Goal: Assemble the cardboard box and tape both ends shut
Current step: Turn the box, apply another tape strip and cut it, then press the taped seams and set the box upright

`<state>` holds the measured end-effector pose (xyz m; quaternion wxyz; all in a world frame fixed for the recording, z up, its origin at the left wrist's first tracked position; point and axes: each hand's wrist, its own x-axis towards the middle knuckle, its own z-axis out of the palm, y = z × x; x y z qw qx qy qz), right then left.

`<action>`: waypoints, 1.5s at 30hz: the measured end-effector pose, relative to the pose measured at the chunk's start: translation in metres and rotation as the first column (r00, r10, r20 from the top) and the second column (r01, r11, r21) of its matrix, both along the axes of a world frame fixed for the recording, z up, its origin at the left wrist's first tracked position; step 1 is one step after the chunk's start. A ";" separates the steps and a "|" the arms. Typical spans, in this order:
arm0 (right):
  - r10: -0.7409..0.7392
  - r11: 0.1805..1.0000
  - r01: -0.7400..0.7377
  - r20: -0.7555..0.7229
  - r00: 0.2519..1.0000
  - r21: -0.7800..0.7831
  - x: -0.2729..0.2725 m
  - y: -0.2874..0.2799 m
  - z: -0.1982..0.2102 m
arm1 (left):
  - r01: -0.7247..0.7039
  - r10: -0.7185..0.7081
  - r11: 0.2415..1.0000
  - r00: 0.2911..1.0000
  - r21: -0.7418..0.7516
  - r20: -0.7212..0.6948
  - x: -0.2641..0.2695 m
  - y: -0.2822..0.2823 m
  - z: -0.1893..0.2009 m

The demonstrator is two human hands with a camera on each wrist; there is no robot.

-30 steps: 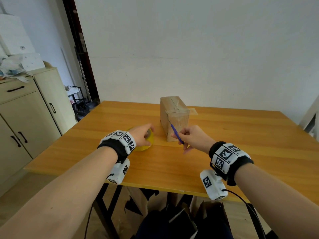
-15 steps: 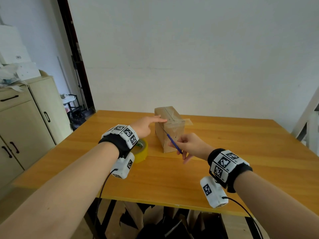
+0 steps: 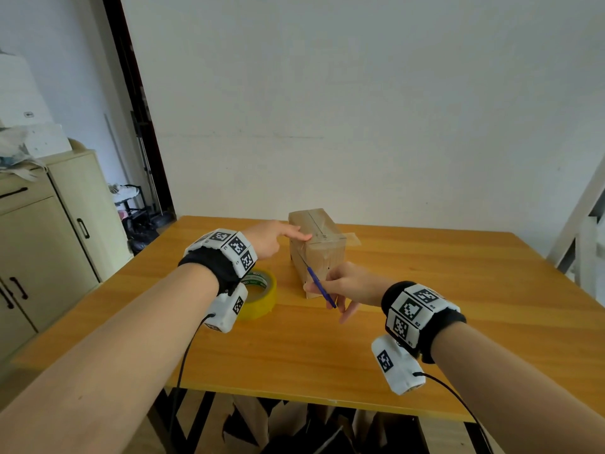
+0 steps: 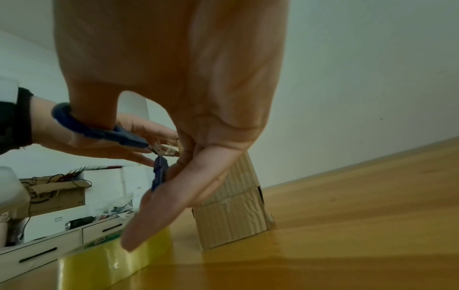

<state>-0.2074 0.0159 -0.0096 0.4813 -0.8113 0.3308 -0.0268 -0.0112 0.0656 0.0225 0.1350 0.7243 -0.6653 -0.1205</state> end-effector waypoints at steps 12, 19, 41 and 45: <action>0.020 0.998 -0.014 -0.106 0.994 0.062 0.010 -0.002 0.012 | -0.015 0.014 0.999 0.999 0.045 0.029 0.001 -0.003 0.006; 0.143 0.977 -0.195 -0.423 0.895 -0.081 0.020 0.009 -0.004 | -0.020 0.018 0.998 0.999 0.056 0.039 -0.006 -0.003 0.008; 0.049 0.812 -0.190 -0.260 0.964 -0.552 -0.003 -0.025 -0.042 | -0.064 0.049 0.985 0.995 -0.161 -0.091 -0.012 -0.012 -0.028; 0.093 0.824 -0.203 -0.227 0.969 -0.528 -0.004 -0.026 -0.045 | -0.077 0.068 0.981 0.996 -0.180 -0.058 -0.013 -0.012 -0.027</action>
